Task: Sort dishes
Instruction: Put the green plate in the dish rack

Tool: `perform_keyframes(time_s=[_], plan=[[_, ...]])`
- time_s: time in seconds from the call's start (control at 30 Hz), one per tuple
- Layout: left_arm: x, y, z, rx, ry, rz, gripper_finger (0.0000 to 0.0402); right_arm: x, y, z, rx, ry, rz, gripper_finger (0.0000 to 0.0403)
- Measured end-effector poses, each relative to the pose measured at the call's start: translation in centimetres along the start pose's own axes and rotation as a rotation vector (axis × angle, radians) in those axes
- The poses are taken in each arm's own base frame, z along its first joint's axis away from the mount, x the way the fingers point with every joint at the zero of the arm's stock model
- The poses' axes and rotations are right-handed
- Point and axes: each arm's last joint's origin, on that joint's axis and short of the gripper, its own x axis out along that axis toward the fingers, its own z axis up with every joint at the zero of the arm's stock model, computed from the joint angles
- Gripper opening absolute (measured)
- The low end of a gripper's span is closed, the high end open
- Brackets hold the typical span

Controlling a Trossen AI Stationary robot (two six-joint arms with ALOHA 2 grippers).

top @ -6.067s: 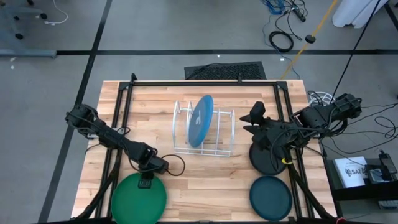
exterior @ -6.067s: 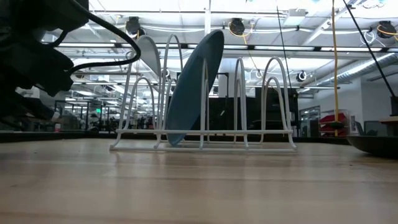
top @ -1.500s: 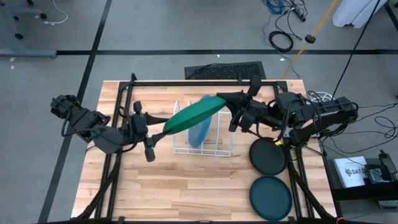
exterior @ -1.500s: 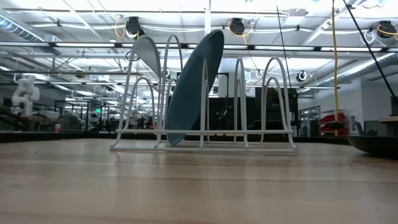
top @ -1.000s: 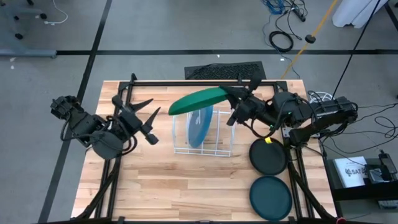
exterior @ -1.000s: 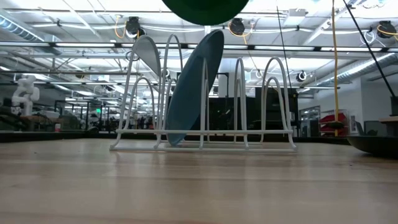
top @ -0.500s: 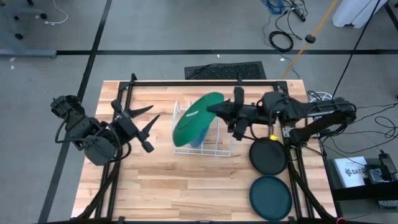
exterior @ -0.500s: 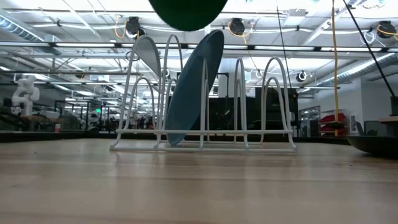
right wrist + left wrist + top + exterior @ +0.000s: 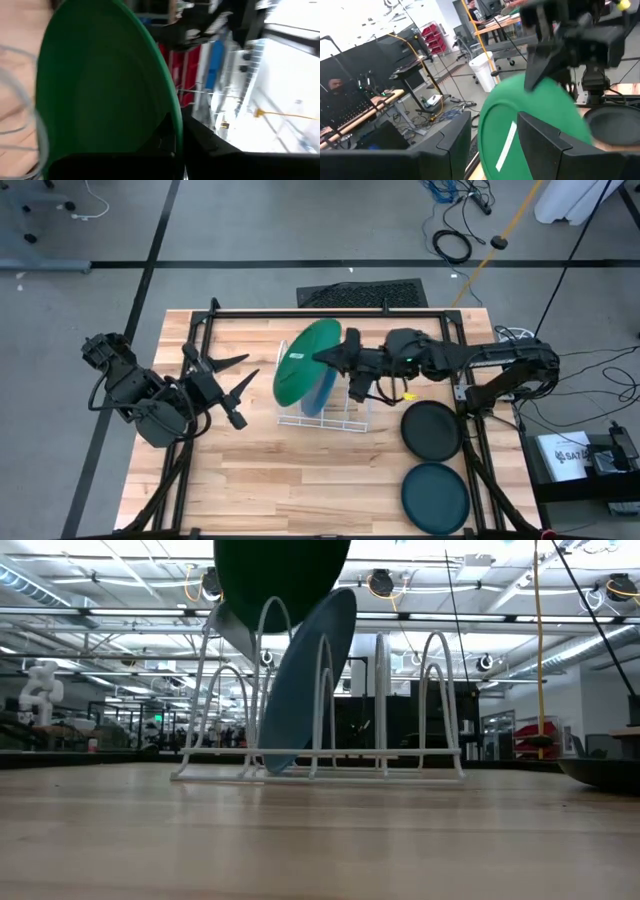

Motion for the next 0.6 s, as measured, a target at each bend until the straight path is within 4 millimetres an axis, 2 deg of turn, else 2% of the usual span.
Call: perform_keyframes(time_s=[0.23,0.47,0.6], plan=[[0.0,0.0,-0.1,0.01,0.003,0.001,0.0169,1.8,2.2,0.3,-0.054,0.009,0.1,0.0],[0.0,0.0,-0.1,0.011,0.003,0.0,0.0169,3.7,5.4,0.7,-0.081,0.003,0.254,0.0],[0.0,0.0,-0.1,0.01,0.003,-0.004,0.0169,4.8,6.5,1.0,-0.087,0.023,0.272,0.0006]])
